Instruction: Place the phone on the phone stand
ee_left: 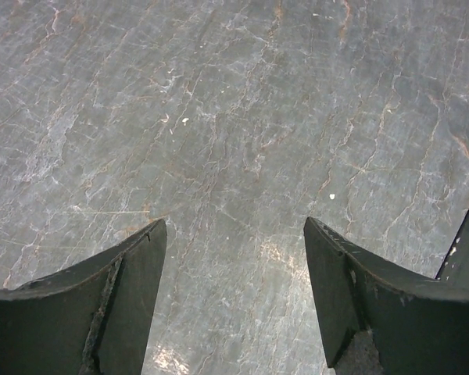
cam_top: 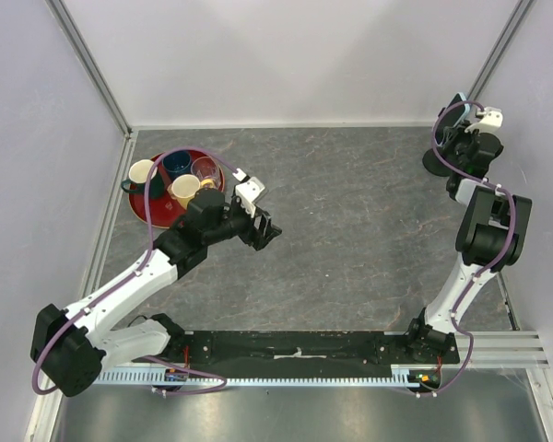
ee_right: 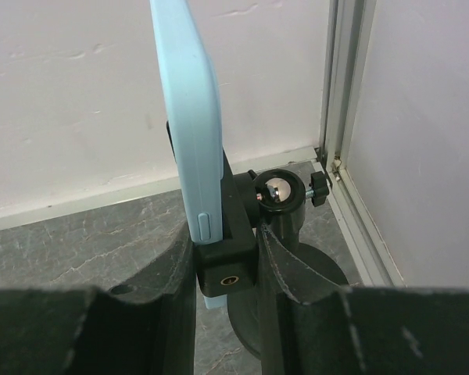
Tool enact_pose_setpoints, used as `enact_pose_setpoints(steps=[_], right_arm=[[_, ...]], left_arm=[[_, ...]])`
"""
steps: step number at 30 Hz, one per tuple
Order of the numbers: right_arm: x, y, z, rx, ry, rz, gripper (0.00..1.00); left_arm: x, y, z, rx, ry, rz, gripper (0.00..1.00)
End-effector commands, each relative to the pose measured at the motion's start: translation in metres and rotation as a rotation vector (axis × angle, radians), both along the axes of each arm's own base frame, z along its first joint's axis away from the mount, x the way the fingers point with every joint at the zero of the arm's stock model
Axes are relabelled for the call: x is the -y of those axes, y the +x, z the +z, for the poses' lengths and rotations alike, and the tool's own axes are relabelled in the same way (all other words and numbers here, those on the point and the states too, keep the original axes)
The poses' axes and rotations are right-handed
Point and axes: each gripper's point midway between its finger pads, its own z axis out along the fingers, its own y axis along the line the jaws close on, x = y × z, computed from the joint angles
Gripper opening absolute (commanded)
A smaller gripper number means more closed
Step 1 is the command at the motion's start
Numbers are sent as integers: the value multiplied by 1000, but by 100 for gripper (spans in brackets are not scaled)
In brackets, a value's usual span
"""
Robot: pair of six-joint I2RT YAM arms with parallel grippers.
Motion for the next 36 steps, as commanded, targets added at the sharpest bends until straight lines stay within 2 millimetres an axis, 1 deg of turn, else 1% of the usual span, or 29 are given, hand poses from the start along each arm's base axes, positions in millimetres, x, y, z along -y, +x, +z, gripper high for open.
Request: enact_pose_setpoints(steps=[1,2,5,6,8,9,11,12,13,14,16,18,19,20,21,22,23,24,25,26,27,28,29,30,32,33,34,35,36], right_arm=[[-17,6,9,8,37,89,0],[-16,7,8,6,39,84,0],[-13,9,2,-5,57,70,13],[-13,8,2,-6,58,68,25],[-10,6,4,-5,60,44,46],[-10,4,6,-4,57,39,58],[-6,-1,14,5,51,7,69],[-5,-3,17,7,54,-2,80],[0,-7,20,8,54,-43,92],[-1,-12,25,10,47,-46,98],[-2,-16,28,-13,39,-68,98],[3,-28,35,-46,40,-122,98],[5,-35,39,-53,43,-156,98],[6,-53,51,-58,44,-199,98],[6,-63,54,-72,51,-237,98],[5,-74,59,-86,71,-293,98],[-18,-91,67,-127,67,-314,98],[1,-118,71,-139,43,-537,98],[-4,-134,74,-131,66,-621,98],[-27,-153,78,-134,56,-656,98],[-25,-174,81,-119,39,-776,98],[-36,-185,87,-86,63,-792,98],[-71,-188,70,-121,80,-706,98],[-83,-190,61,-136,94,-657,98],[-125,-180,49,-156,147,-483,98],[-154,-174,32,-206,173,-327,98],[-183,-169,27,-216,197,-192,98],[-208,-167,22,-228,212,-72,98],[-248,-172,5,-283,237,128,98]], left_arm=[[8,3,14,21,-62,-22,77],[7,2,15,21,-64,-20,77],[5,3,15,25,-64,-13,77],[5,2,16,27,-67,-16,77],[4,1,15,25,-66,-15,77],[4,0,17,31,-71,-17,77],[3,-1,16,32,-72,-14,77],[2,-2,16,33,-73,-15,76],[1,-3,16,37,-76,-14,76],[0,-5,18,40,-82,-15,76],[-2,-8,23,55,-98,-15,76],[-2,-12,28,63,-113,-23,76],[-4,-14,35,80,-126,-23,76],[-5,-15,38,88,-131,-22,76],[-6,-16,42,97,-139,-19,76],[-5,-15,51,124,-160,-20,76],[-7,-16,56,139,-169,-16,76],[-8,-17,60,147,-177,-14,76],[-9,-17,64,155,-184,-8,76],[-11,-17,69,168,-192,3,76],[-12,-17,71,172,-196,6,76],[-14,-18,75,182,-201,13,77],[-19,-20,84,204,-214,32,76],[-22,-20,86,208,-215,40,77],[-26,-22,95,232,-230,54,77],[-27,-23,97,238,-231,58,77],[-30,-22,100,248,-234,73,77],[-32,-23,106,260,-244,76,77],[-33,-24,102,246,-234,81,77]])
